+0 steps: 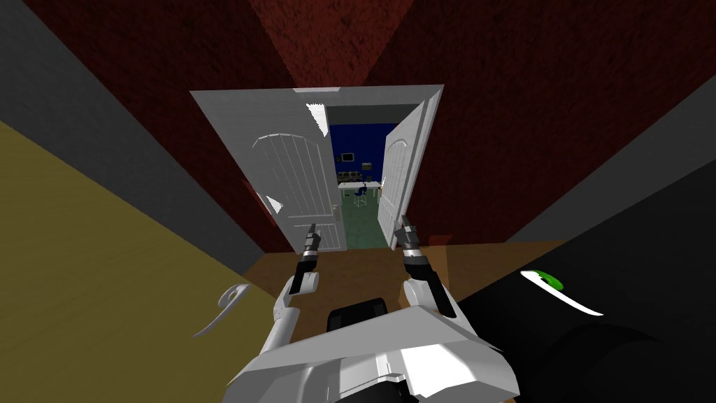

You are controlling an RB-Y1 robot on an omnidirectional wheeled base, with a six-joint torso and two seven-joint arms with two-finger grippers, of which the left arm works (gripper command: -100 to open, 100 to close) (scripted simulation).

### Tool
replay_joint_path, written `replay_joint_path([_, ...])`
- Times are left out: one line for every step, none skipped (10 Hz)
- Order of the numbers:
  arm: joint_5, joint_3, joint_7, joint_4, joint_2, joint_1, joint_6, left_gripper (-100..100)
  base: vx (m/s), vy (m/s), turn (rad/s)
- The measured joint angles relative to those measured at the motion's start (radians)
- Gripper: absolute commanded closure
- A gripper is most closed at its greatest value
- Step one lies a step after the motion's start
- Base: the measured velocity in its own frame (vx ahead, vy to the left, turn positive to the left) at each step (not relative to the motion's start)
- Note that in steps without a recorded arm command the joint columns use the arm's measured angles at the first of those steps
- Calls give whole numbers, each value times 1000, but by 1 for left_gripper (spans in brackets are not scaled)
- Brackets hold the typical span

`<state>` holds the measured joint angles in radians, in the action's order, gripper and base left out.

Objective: Push the door open

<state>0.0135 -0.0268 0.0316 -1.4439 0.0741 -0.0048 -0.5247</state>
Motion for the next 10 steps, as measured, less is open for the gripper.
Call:
replay_joint_path([2,1,-1,22,-1,-13,2,-100,58,7,-16])
replay_joint_path([6,2,-1,56,3,-33,3,-100,87,8,-39])
replay_joint_path([10,2,-4,86,0,-57,7,-100,64,17,-14])
replay_joint_path([12,2,-6,106,0,-66,13,-100,49,23,-15])
replay_joint_path([15,2,-5,127,2,-81,16,-100,39,14,-12])
replay_joint_path([18,3,-4,152,4,-94,19,-100,52,16,-17])
replay_joint_path([22,5,-4,178,6,-113,20,-100,45,13,-14])
replay_joint_path([24,6,-5,209,5,-126,17,-100,50,11,-18])
replay_joint_path([27,8,-6,250,5,-151,14,-100,64,24,-30])
replay_joint_path([32,8,-7,275,6,-171,22,-100,57,21,-16])
